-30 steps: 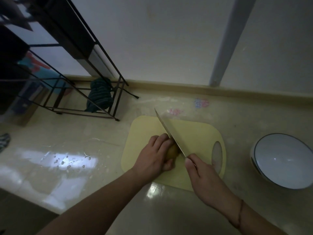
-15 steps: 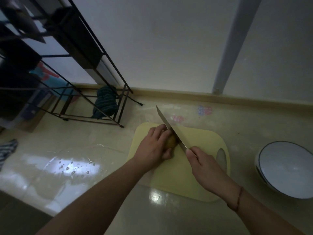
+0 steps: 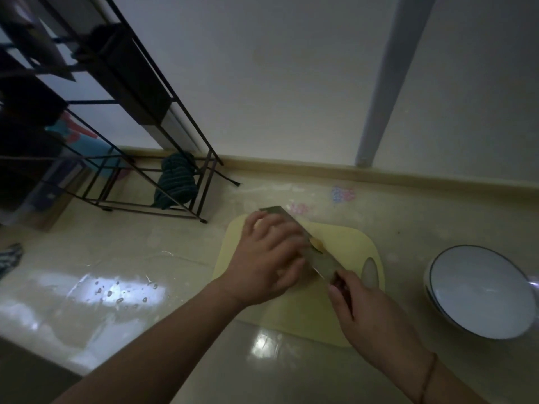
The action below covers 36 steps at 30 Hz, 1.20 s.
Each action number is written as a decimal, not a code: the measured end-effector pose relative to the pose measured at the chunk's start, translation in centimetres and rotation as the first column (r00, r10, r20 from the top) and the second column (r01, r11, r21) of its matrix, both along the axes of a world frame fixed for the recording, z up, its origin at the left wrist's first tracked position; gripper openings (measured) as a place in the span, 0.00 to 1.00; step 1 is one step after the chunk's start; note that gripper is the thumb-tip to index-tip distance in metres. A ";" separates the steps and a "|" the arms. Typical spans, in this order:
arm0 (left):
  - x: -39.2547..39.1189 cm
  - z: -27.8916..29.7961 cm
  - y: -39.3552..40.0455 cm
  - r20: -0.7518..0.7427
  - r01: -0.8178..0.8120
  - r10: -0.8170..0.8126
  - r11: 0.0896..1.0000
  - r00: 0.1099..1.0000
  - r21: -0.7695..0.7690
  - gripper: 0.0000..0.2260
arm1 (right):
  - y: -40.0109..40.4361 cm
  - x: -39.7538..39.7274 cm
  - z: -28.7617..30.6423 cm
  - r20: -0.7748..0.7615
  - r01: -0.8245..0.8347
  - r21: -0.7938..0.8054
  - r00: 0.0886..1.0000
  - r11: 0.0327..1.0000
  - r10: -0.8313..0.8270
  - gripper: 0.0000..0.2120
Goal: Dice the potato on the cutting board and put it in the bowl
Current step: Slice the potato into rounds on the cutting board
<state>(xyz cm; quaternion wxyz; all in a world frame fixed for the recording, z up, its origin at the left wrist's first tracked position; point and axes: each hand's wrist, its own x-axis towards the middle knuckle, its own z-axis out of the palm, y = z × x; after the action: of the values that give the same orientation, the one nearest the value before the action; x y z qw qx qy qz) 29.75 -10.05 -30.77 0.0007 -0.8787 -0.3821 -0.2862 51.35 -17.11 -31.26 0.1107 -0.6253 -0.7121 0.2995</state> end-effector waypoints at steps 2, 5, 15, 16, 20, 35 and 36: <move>1.7 0.9 0.2 -0.192 0.088 -0.102 0.993 0.976 -0.080 0.17 | -0.7 0.3 -0.5 0.100 -0.018 0.056 0.995 0.998 0.012 0.26; 3.7 0.8 0.2 -0.461 0.026 -0.128 0.975 0.878 -0.220 0.30 | -1.4 0.6 -1.9 0.142 -0.021 0.119 0.990 0.993 0.004 0.39; 4.7 0.4 0.4 -0.579 -0.031 -0.163 0.950 0.799 -0.310 0.37 | -1.8 1.0 -1.9 0.089 -0.002 0.116 0.996 0.993 -0.009 0.43; 4.8 0.3 0.3 -0.587 -0.044 -0.160 0.947 0.794 -0.318 0.38 | -2.0 0.9 -1.7 0.092 -0.008 0.124 0.996 0.992 -0.003 0.42; 4.5 0.4 0.3 -0.537 -0.068 -0.154 0.926 0.829 -0.371 0.38 | -2.7 0.5 -0.8 0.092 -0.020 0.091 0.996 0.996 0.012 0.35; -4.2 -2.2 -0.4 -0.123 -0.098 0.075 0.976 0.990 -0.193 0.15 | -0.4 -1.5 4.7 -0.510 0.108 -0.426 0.791 0.898 -0.337 0.15; -3.9 -2.1 -0.1 -0.135 -0.085 0.061 0.980 0.989 -0.180 0.16 | -0.5 -1.7 4.8 -0.499 0.106 -0.398 0.808 0.911 -0.312 0.15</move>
<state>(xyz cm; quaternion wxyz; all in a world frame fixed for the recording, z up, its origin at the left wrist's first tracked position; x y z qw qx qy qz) 25.82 -10.19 -32.89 -0.0459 -0.8768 -0.4385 -0.1917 49.67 -17.59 -26.41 0.2308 -0.5970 -0.5097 0.5749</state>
